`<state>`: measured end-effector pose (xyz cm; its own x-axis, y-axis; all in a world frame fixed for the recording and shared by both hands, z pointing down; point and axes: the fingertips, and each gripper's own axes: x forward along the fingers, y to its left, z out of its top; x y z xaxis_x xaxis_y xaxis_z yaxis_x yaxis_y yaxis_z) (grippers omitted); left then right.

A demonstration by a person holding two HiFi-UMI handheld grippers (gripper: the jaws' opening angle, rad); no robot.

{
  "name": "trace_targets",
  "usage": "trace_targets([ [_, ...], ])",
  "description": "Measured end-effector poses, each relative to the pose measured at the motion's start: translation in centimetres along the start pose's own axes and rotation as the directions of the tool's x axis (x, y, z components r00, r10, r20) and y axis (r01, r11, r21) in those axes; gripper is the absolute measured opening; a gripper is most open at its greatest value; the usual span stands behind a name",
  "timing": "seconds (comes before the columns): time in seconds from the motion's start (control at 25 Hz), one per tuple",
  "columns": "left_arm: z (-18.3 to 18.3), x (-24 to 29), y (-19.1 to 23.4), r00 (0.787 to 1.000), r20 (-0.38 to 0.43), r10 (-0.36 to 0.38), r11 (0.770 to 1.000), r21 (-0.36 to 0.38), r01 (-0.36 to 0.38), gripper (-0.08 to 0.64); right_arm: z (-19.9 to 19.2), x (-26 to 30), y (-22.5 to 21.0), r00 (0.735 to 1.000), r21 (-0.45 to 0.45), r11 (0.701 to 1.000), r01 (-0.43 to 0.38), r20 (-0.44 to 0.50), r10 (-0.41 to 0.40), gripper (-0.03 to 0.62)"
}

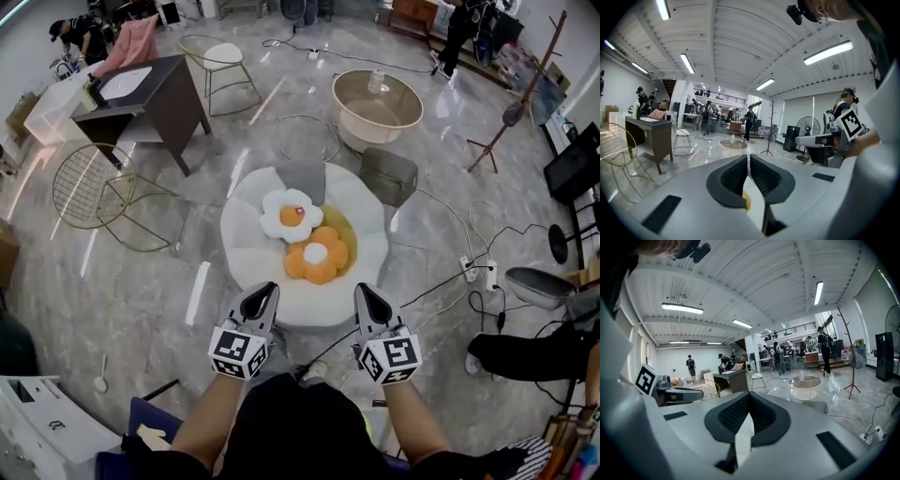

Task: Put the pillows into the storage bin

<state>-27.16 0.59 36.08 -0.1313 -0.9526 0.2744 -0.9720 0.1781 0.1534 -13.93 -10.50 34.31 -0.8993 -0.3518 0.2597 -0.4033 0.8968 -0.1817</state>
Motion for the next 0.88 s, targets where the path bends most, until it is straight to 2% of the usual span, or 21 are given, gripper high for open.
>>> trace_targets([
  [0.12, -2.7, 1.3, 1.9, 0.999, -0.041, -0.004, 1.000, -0.021, 0.003, 0.032, -2.9, 2.1, -0.5, 0.999, 0.008, 1.000, 0.010, -0.047, -0.009, 0.026],
  [0.32, -7.2, 4.8, 6.0, 0.992, -0.111, -0.052, 0.998, -0.042, 0.047, 0.032, -8.5, 7.8, -1.2, 0.991, 0.040, 0.999, 0.034, -0.131, -0.028, 0.026],
  [0.48, -10.2, 8.5, 9.4, 0.981, -0.171, -0.088, 0.995, -0.064, 0.078, 0.032, -13.2, 13.0, -3.6, 0.977, 0.116, 0.990, 0.080, -0.204, -0.055, 0.028],
  [0.68, -14.3, 11.9, 13.0, 0.963, -0.247, -0.105, 0.994, -0.065, 0.092, 0.032, -19.2, 17.9, -6.1, 0.956, 0.106, 0.985, 0.137, -0.276, -0.103, 0.028],
  [0.88, -18.8, 15.2, 16.1, 0.947, -0.299, -0.116, 0.991, -0.097, 0.091, 0.032, -24.6, 21.3, -8.2, 0.939, 0.185, 0.961, 0.206, -0.314, -0.141, 0.029],
])
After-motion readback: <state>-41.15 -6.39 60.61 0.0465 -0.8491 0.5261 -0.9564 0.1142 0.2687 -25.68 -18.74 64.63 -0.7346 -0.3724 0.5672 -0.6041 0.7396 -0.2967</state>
